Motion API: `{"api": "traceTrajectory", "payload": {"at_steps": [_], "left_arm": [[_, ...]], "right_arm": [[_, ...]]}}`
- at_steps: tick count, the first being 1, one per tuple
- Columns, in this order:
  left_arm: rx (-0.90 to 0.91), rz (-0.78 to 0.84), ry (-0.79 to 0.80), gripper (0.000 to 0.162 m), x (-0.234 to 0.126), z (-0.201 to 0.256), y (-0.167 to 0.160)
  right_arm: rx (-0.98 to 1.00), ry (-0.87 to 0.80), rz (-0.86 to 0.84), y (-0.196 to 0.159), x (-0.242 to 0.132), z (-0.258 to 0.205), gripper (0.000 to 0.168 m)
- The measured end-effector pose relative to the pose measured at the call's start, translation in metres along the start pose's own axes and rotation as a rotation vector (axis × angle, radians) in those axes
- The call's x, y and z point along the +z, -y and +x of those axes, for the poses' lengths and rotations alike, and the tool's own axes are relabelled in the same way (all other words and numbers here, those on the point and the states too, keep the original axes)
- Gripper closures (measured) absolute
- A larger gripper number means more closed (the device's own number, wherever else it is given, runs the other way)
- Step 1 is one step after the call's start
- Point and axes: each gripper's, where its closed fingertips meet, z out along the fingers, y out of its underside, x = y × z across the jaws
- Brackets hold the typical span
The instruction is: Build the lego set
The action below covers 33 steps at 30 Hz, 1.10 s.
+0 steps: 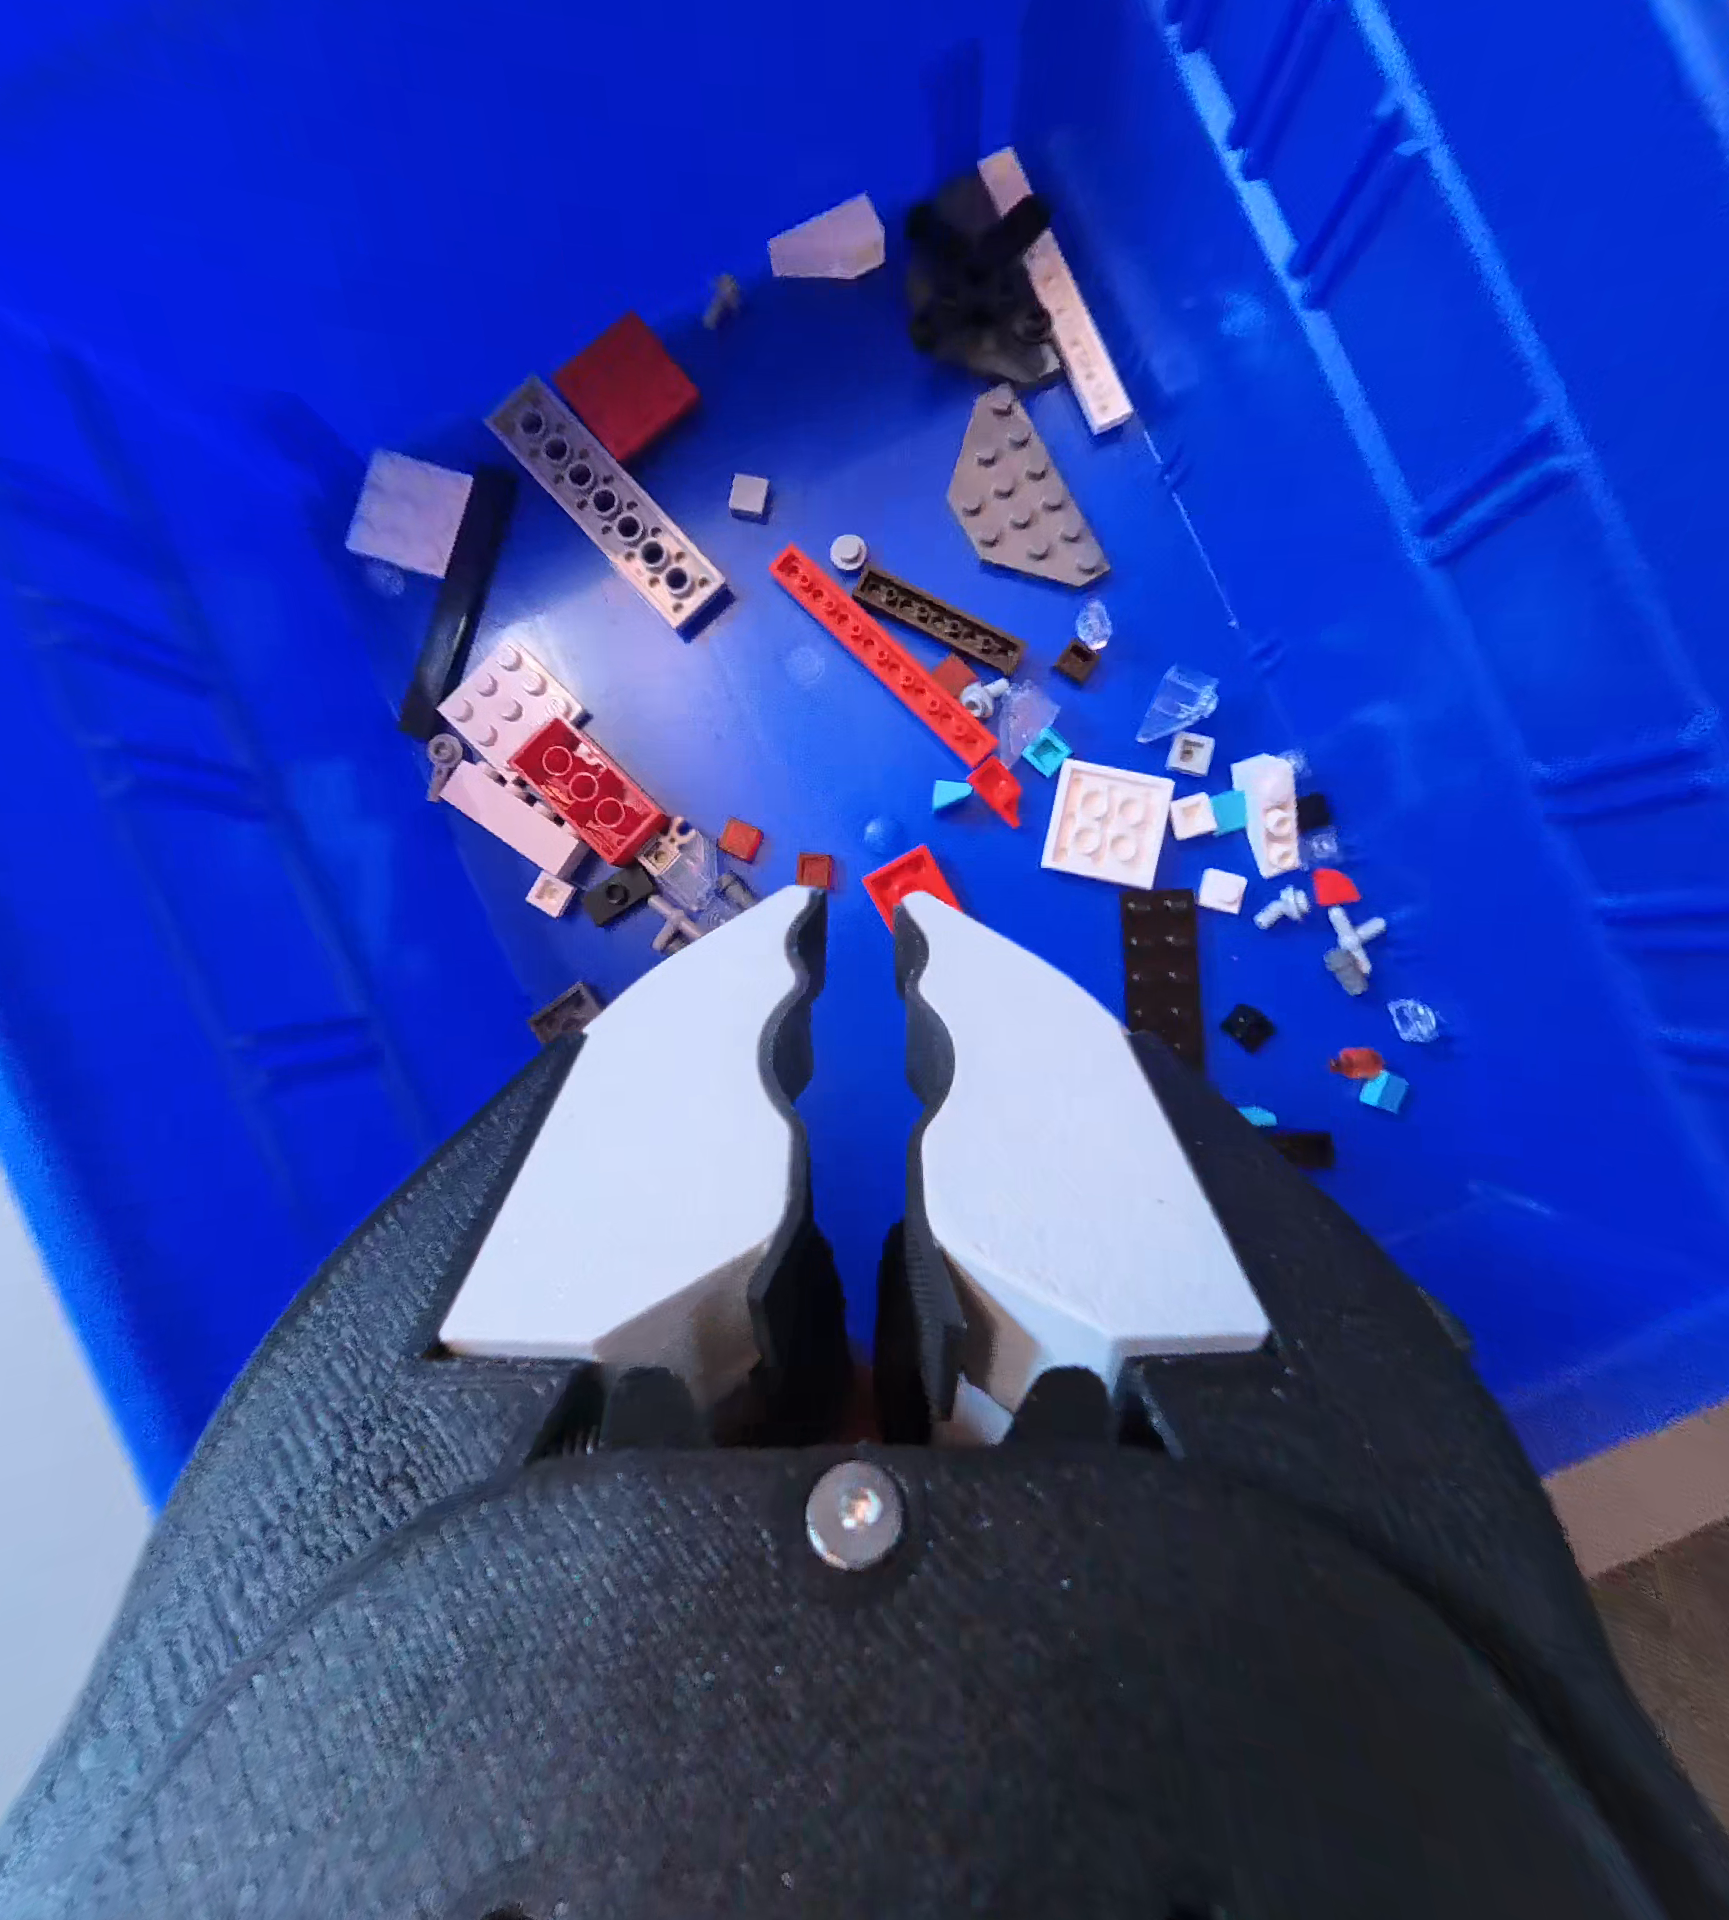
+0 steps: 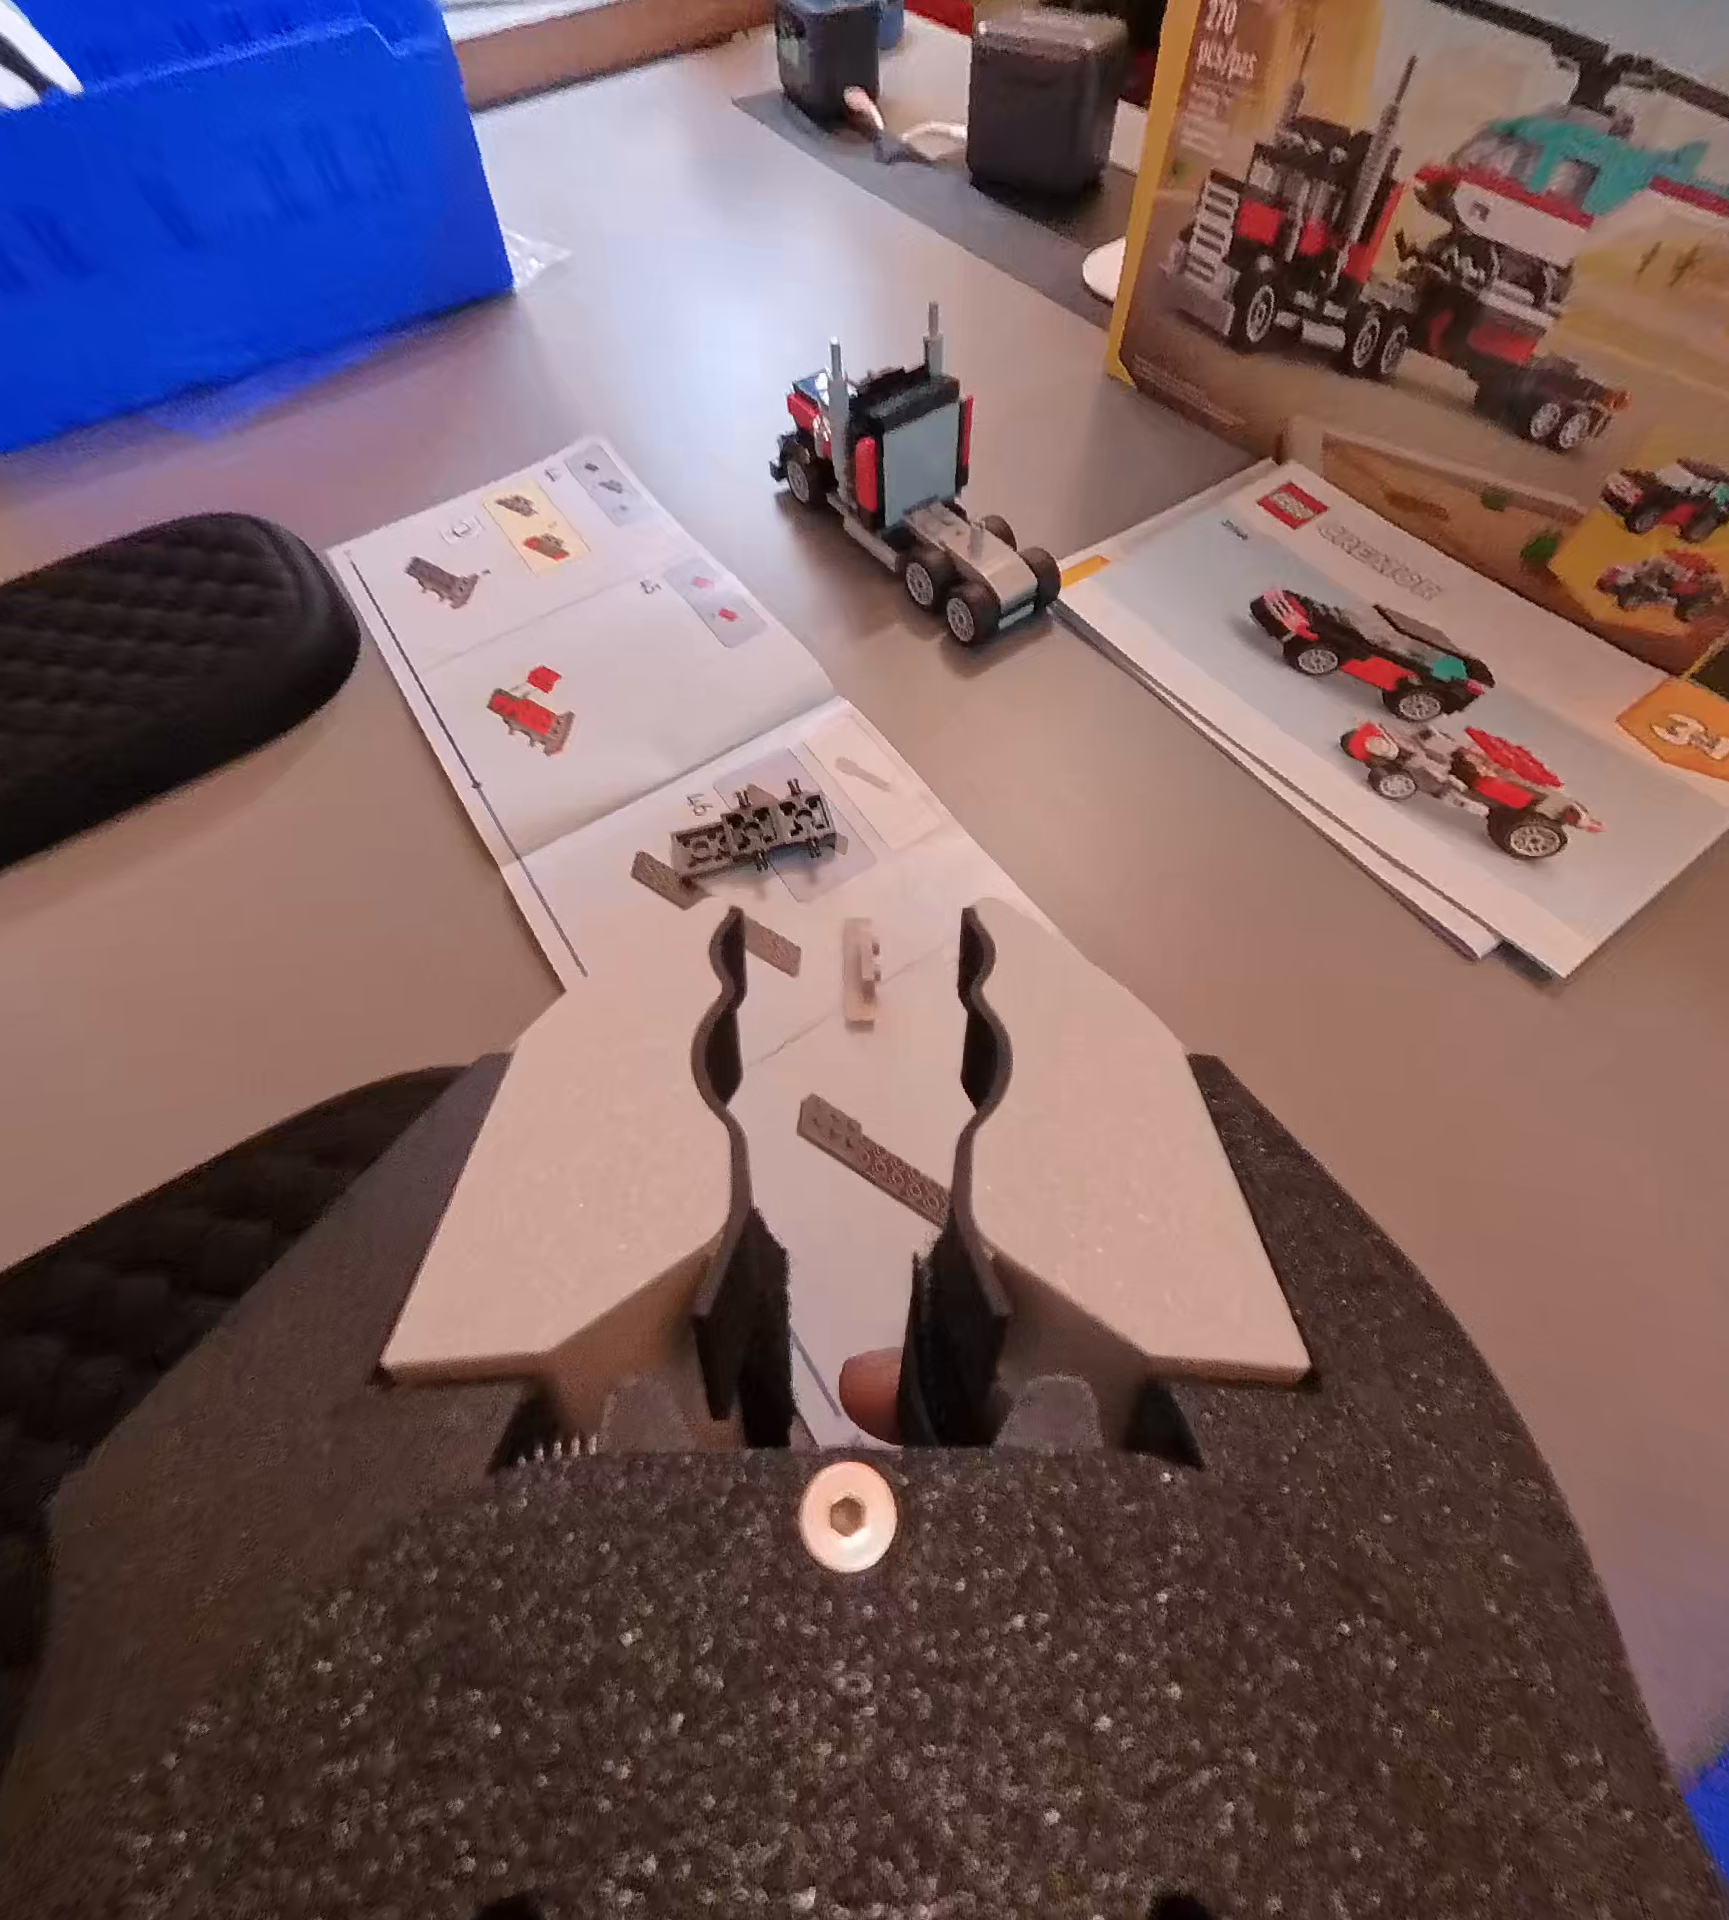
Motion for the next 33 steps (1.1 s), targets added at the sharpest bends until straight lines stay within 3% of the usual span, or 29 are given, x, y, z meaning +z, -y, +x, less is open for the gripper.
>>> {"api": "traceTrajectory", "payload": {"at_steps": [5, 20, 28, 30, 33], "left_arm": [[-0.1, -0.043, -0.011, 0.152, 0.02, -0.009, -0.007], [-0.074, -0.123, -0.036, 0.147, 0.038, -0.011, -0.015], [-0.073, -0.121, -0.039, 0.153, 0.039, -0.011, -0.012], [-0.086, -0.07, -0.004, 0.153, 0.034, -0.016, -0.005], [-0.139, 0.153, 0.013, 0.154, 0.009, -0.018, 0.032]], "right_arm": [[-0.029, -0.02, -0.09, -0.013, -0.003, 0.003, 0.127], [-0.006, -0.058, -0.1, -0.02, -0.016, 0.013, 0.128], [-0.001, -0.061, -0.103, -0.024, -0.018, 0.015, 0.128], [0.005, -0.051, -0.077, -0.02, -0.018, 0.013, 0.129], [-0.007, -0.025, -0.038, -0.01, -0.016, 0.01, 0.129]]}}
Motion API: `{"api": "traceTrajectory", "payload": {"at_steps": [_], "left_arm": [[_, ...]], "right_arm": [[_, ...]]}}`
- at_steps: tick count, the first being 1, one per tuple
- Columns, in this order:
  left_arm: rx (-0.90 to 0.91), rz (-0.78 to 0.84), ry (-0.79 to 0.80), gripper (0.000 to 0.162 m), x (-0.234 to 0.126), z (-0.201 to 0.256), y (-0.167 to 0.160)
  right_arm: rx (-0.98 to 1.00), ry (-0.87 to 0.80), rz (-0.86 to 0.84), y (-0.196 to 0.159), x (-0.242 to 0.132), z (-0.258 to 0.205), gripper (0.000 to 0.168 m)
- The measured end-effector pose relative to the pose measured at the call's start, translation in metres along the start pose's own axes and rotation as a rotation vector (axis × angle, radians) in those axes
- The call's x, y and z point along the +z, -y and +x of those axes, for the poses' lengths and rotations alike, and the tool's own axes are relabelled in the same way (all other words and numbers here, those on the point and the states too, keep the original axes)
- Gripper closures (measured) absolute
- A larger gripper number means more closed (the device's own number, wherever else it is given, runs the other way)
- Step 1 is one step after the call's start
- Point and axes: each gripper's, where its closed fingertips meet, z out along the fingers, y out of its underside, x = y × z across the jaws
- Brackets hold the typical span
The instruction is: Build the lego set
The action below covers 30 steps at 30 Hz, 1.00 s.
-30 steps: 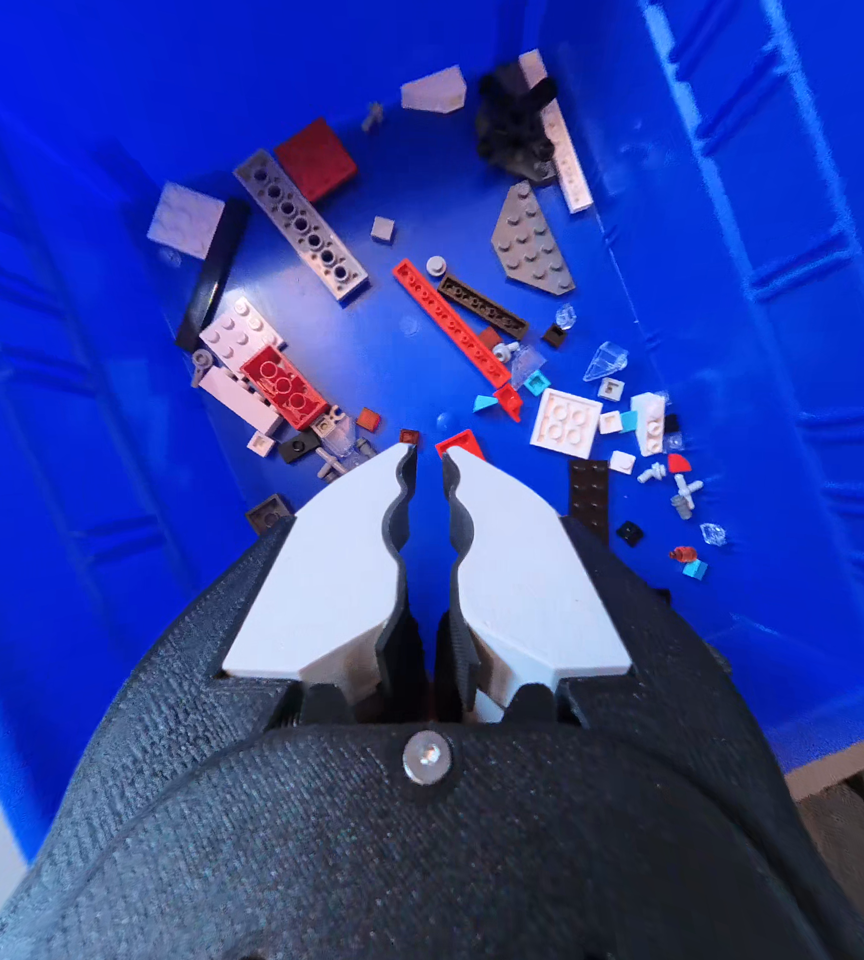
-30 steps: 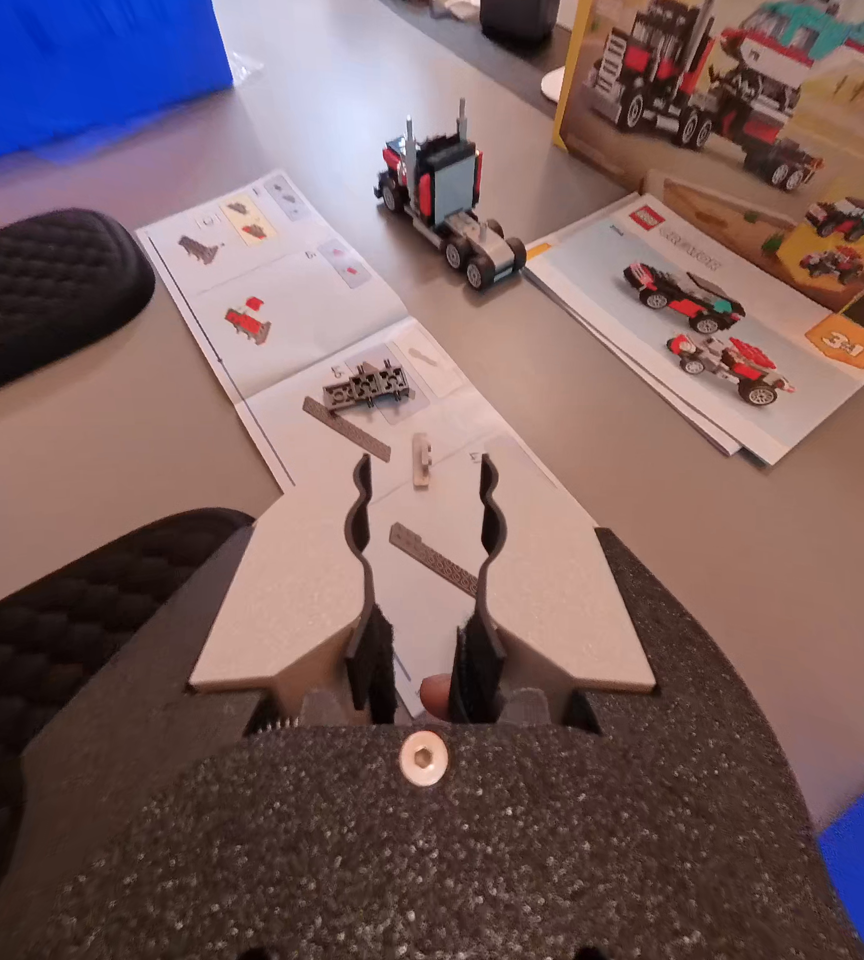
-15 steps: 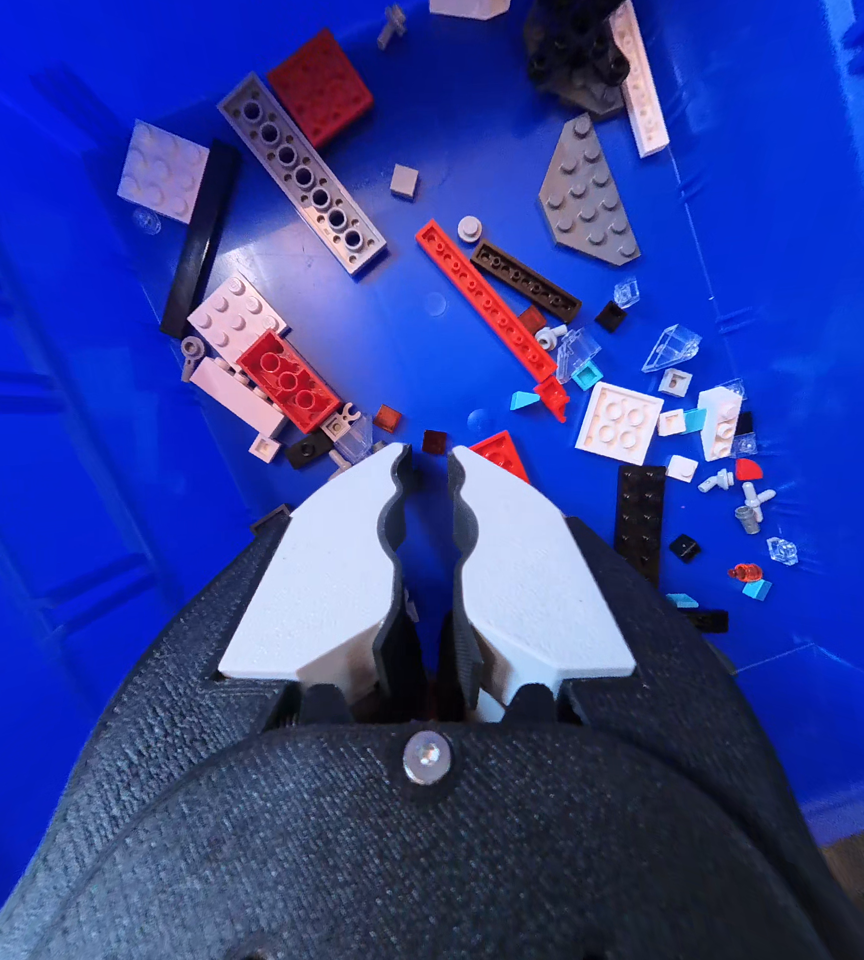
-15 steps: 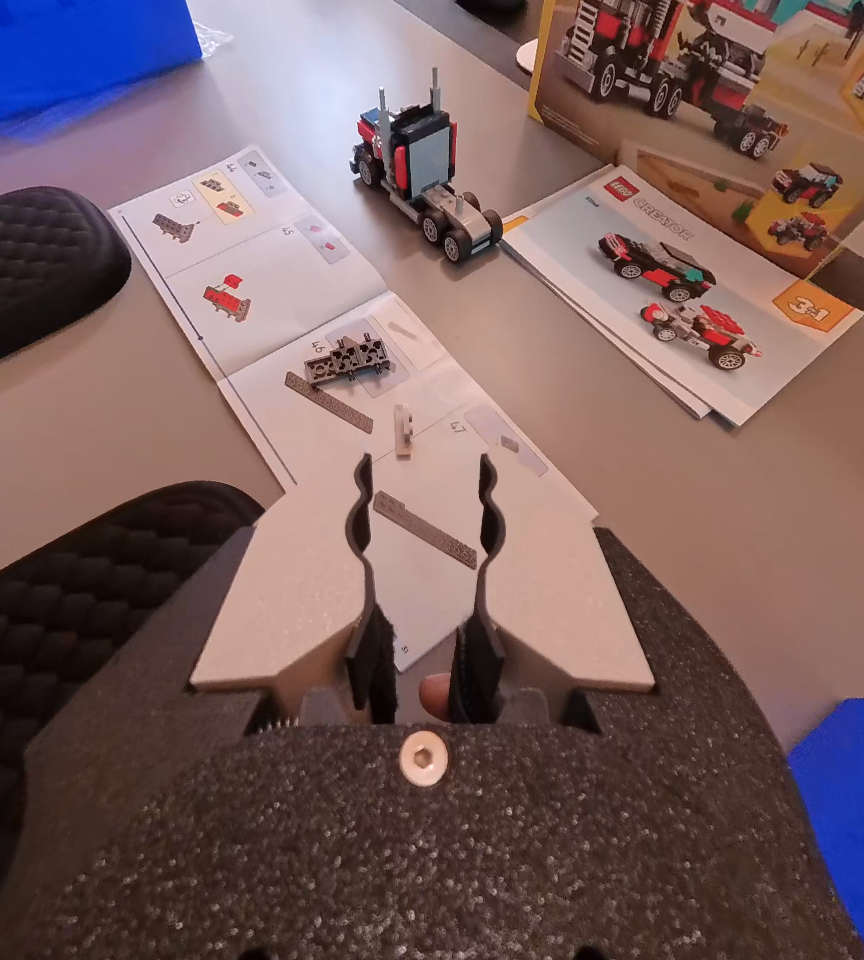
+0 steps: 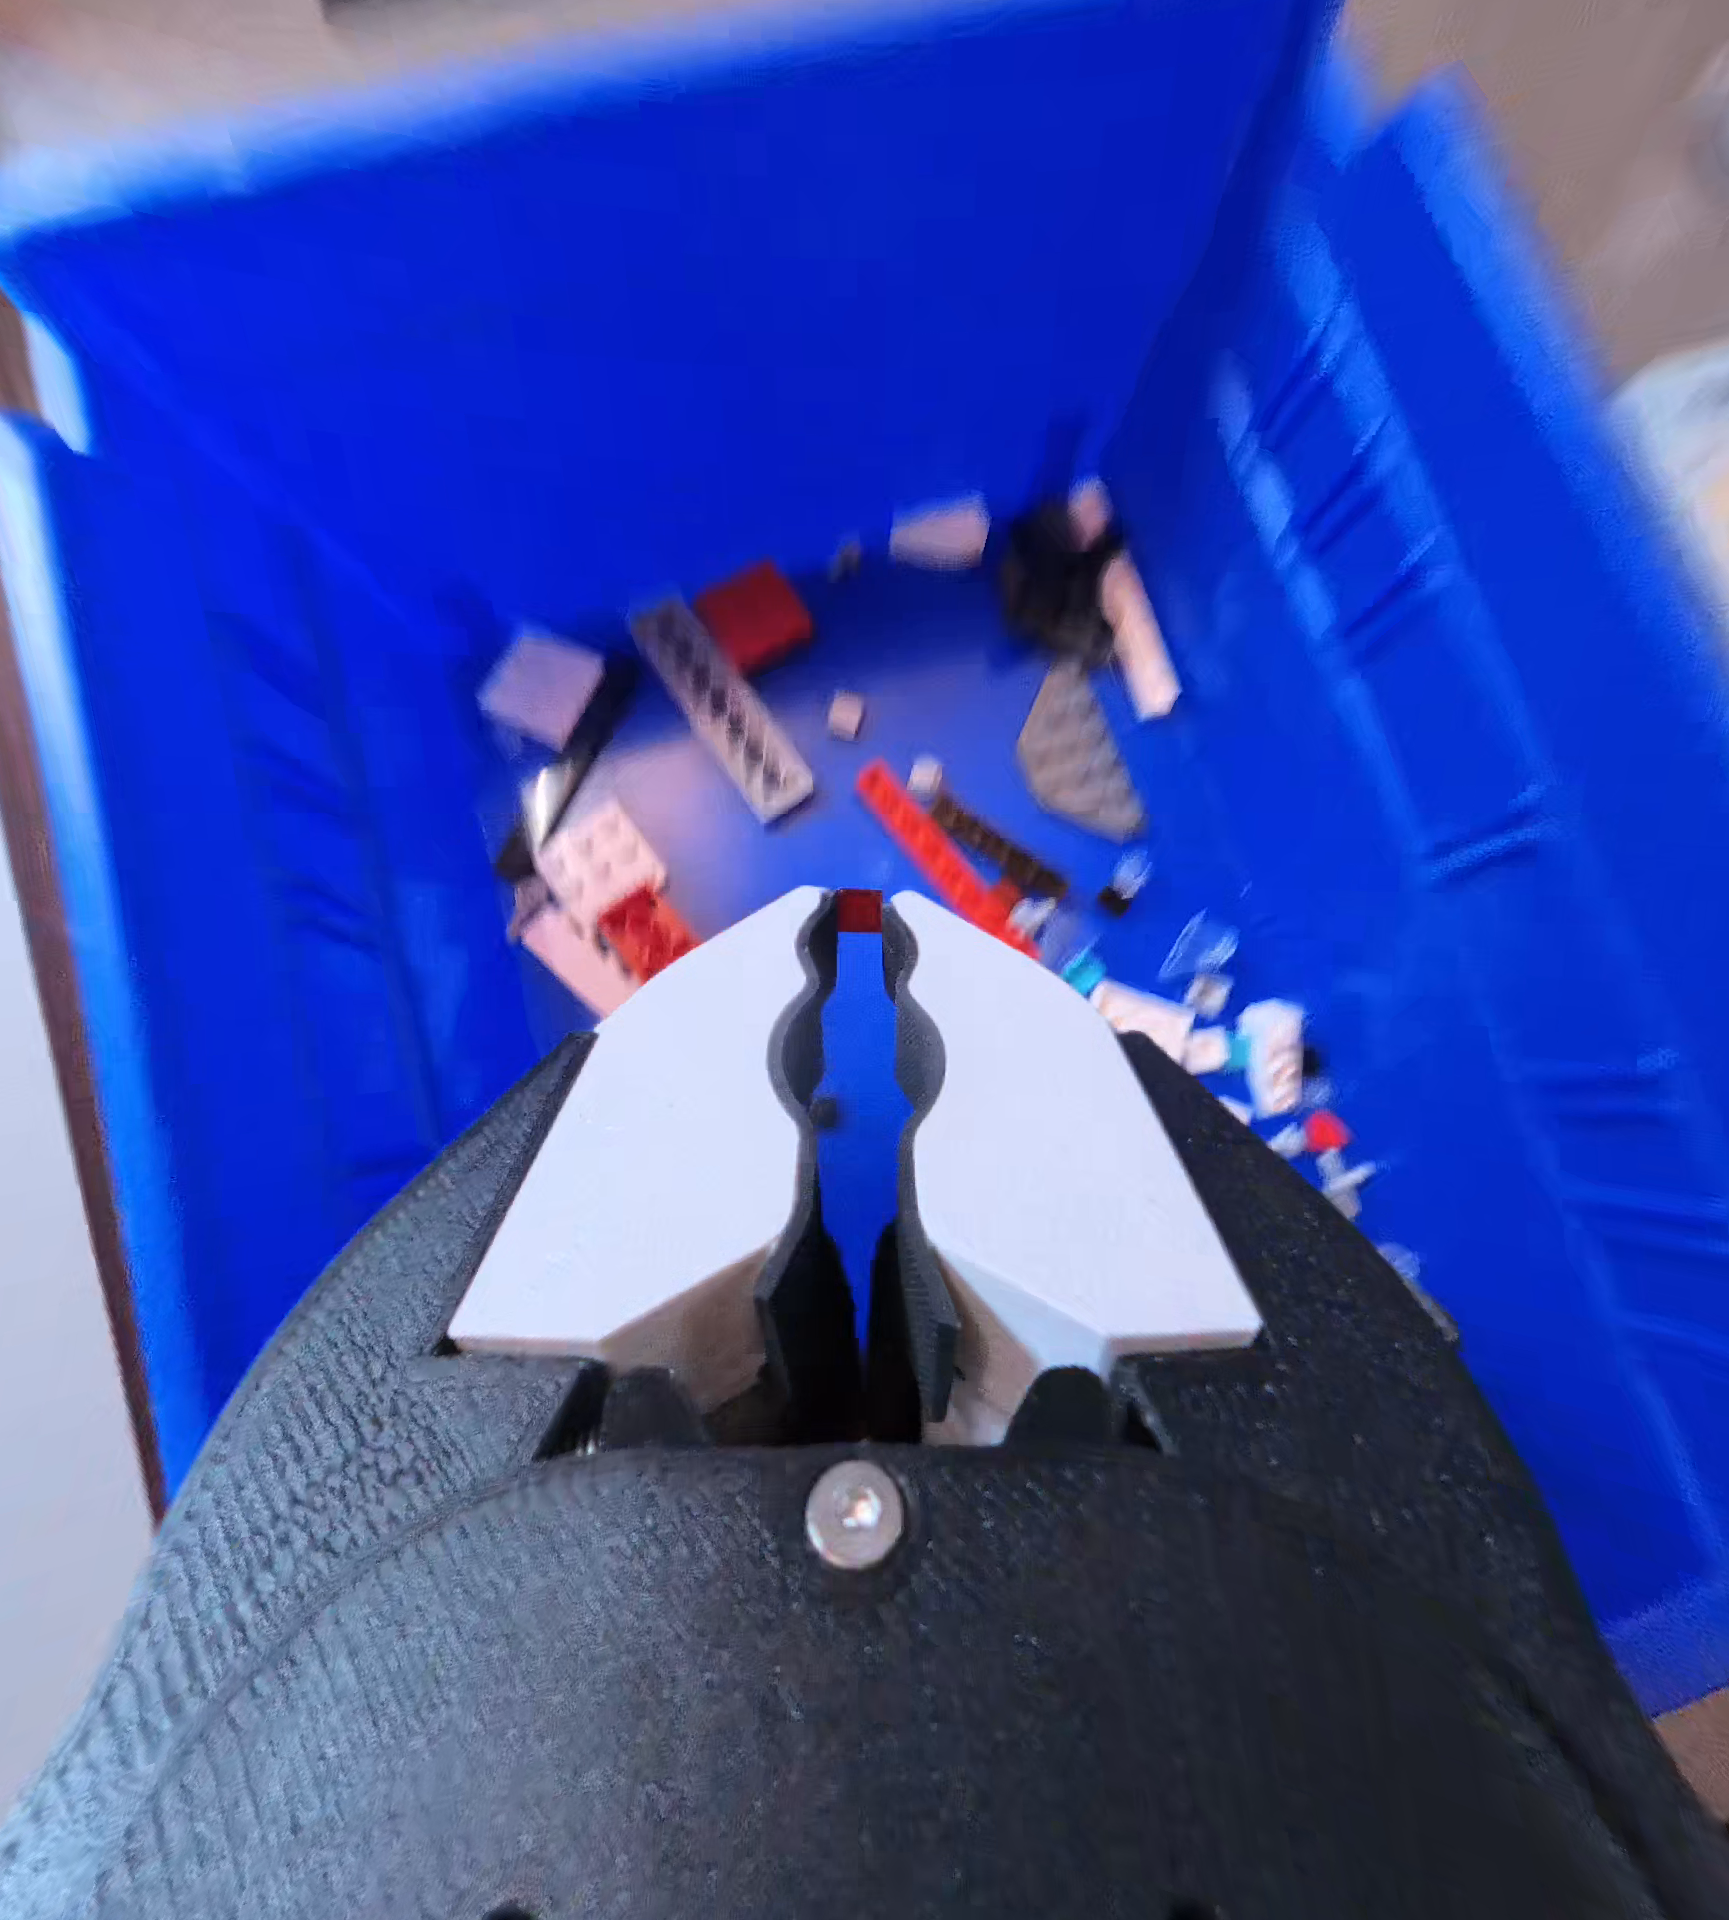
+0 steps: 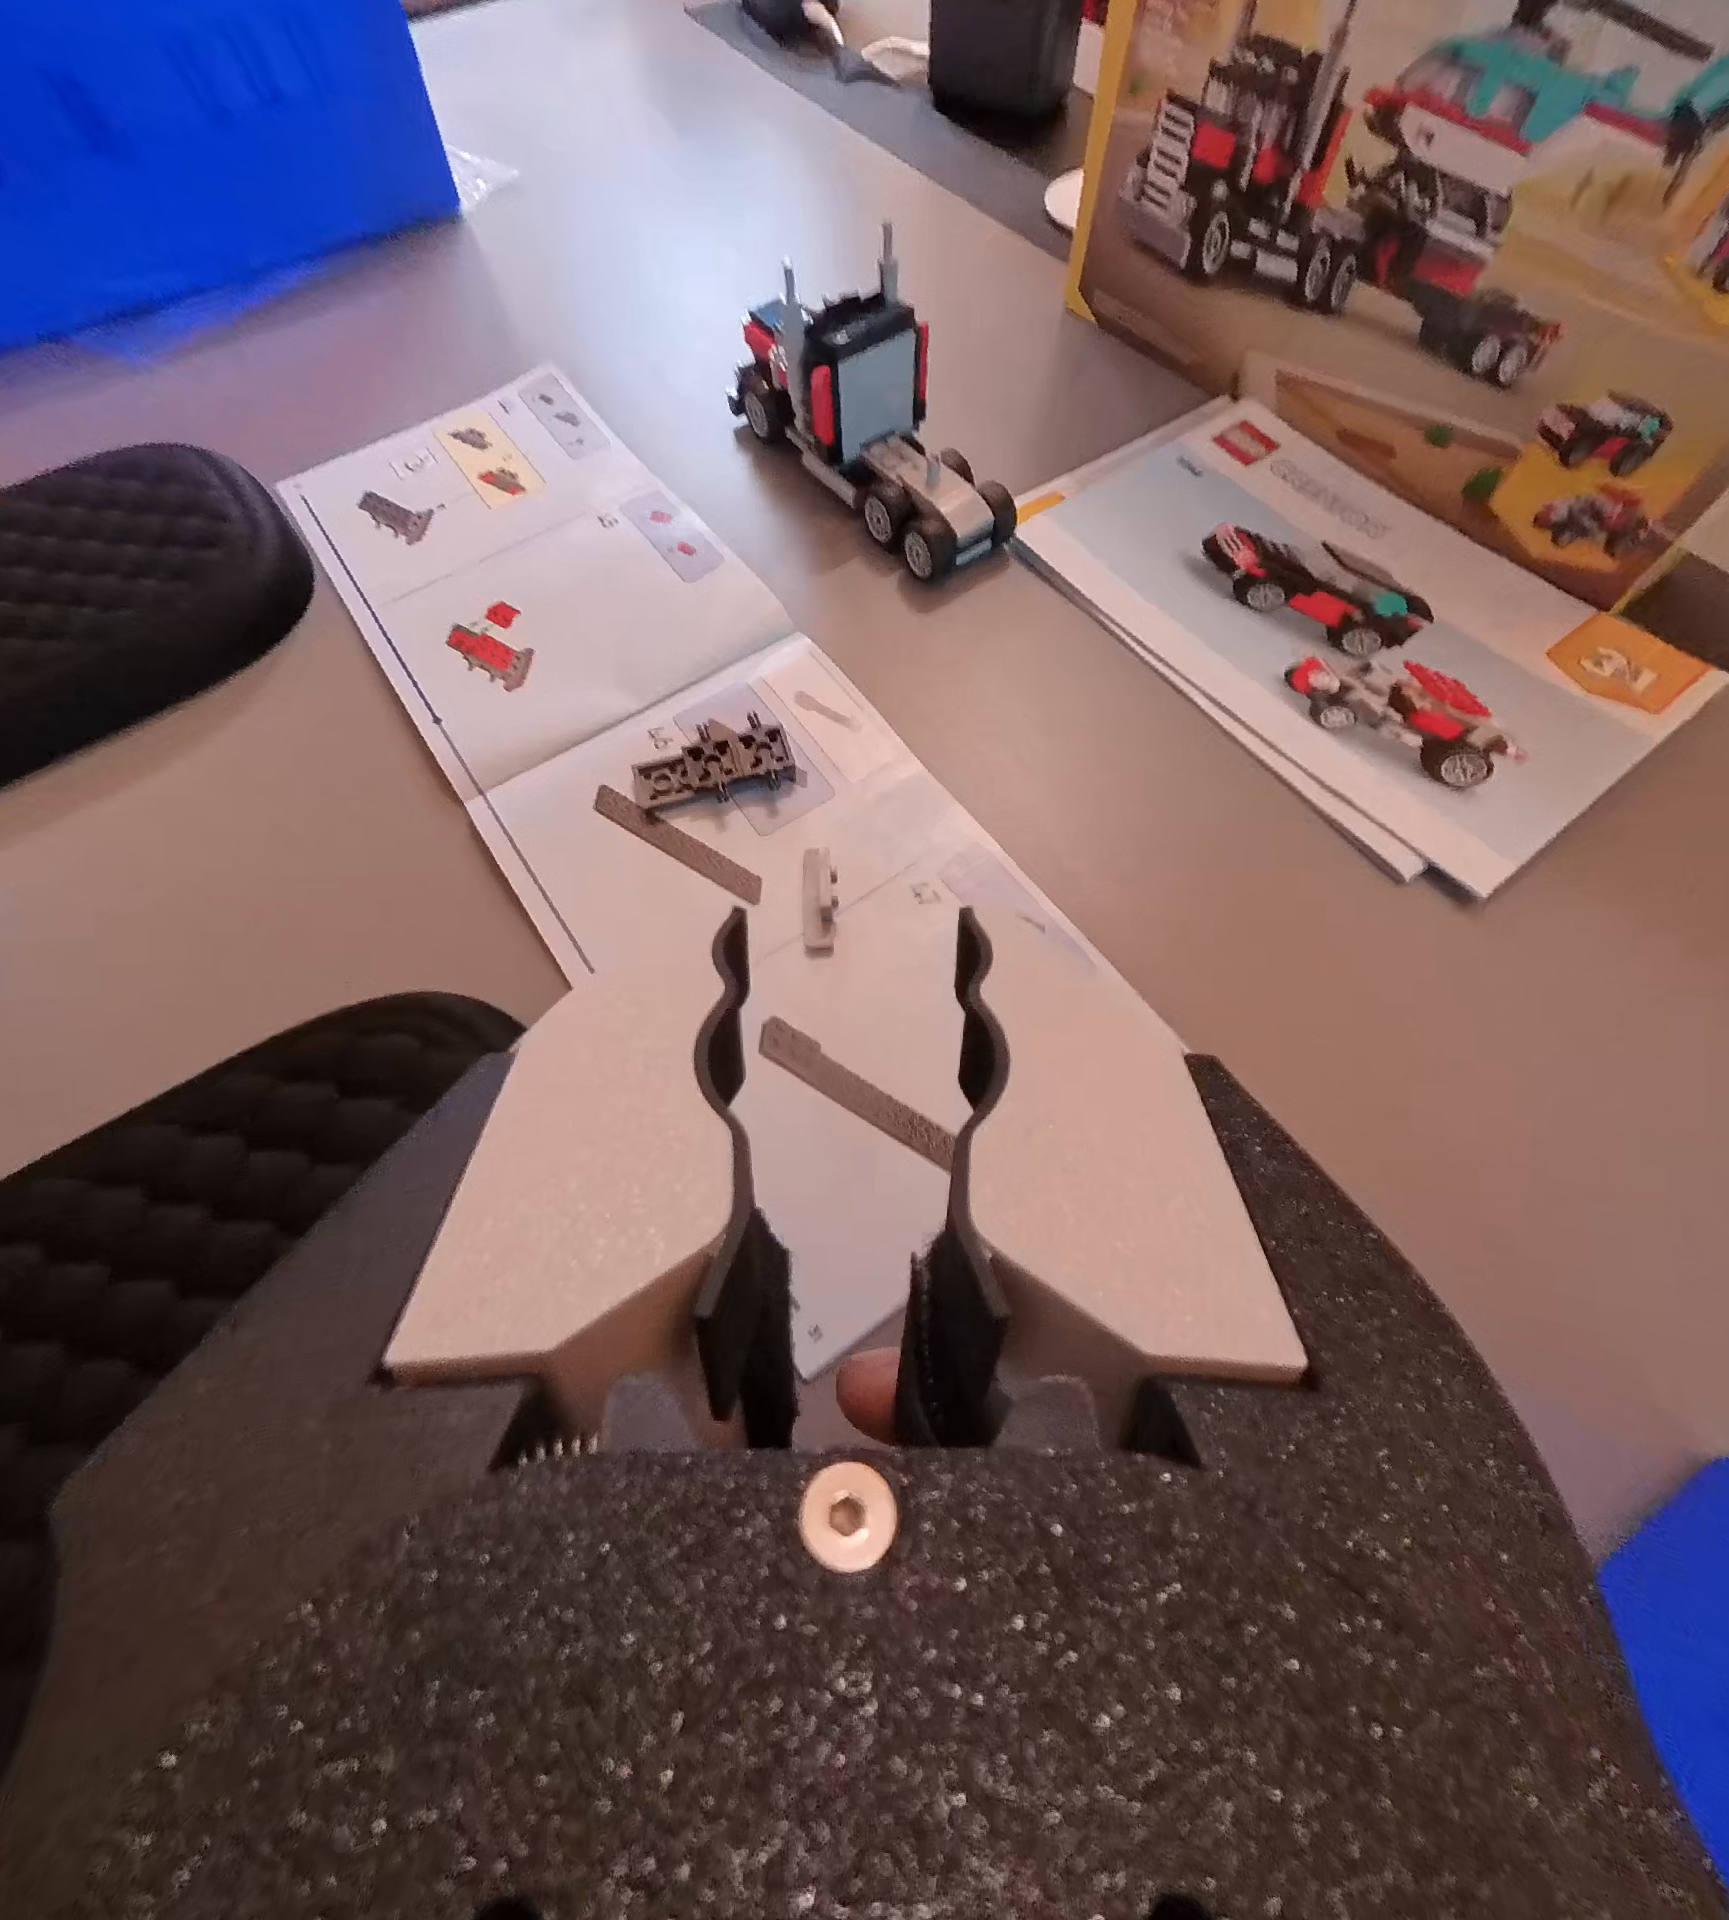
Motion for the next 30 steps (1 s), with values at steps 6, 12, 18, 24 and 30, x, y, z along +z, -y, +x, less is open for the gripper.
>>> {"api": "traceTrajectory", "payload": {"at_steps": [6, 12, 18, 24, 30], "left_arm": [[-0.127, 0.487, -0.256, 0.154, -0.044, 0.063, 0.101], [-0.259, 0.741, -0.797, 0.154, -0.08, 0.187, 0.174], [-0.433, 0.777, -1.228, 0.154, -0.085, 0.295, 0.189], [-0.589, 0.773, -1.475, 0.154, -0.078, 0.342, 0.187], [-0.607, 0.773, -1.493, 0.154, -0.077, 0.348, 0.188]], "right_arm": [[-0.109, 0.109, 0.097, 0.038, 0.017, -0.018, 0.134], [-0.372, 0.257, 0.248, 0.096, 0.039, -0.066, 0.137], [-0.597, 0.424, 0.519, 0.167, 0.043, -0.14, 0.145], [-0.827, 0.451, 0.578, 0.213, 0.063, -0.186, 0.144], [-0.954, 0.401, 0.663, 0.23, 0.063, -0.199, 0.151]]}}
